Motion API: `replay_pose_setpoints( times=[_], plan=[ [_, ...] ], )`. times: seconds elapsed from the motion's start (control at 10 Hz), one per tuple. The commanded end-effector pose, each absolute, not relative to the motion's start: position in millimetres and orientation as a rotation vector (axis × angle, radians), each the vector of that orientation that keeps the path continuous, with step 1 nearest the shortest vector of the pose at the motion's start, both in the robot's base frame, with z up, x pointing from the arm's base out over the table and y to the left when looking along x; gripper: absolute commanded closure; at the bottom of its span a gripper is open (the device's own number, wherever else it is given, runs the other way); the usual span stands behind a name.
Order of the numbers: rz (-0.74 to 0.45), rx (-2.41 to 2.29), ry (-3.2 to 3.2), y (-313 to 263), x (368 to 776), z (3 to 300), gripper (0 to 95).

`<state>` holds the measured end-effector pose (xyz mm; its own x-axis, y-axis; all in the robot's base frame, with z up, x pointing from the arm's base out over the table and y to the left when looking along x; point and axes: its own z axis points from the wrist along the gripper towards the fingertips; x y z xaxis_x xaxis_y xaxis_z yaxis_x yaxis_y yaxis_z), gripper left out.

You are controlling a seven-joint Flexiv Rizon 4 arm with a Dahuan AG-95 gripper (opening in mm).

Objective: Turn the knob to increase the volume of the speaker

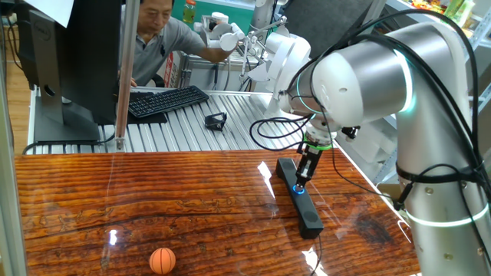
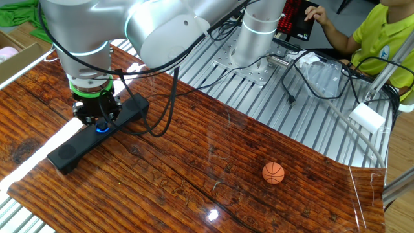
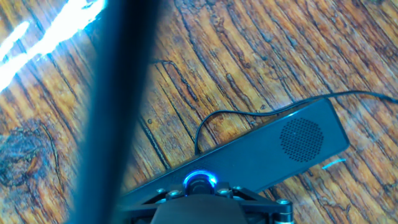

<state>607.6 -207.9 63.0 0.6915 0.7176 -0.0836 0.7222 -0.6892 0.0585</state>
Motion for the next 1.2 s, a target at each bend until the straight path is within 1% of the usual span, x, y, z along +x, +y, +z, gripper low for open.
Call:
replay_pose_setpoints(
  times=[0.1,1.1,1.2],
  plan=[
    [-0.087,2.809,1.177,-208.0,607.3,62.8,95.0],
    [-0.065,2.815,1.218,-208.4,607.3,62.6,95.0],
    [-0.069,2.819,1.218,-208.4,607.3,62.6,76.0]
  ],
)
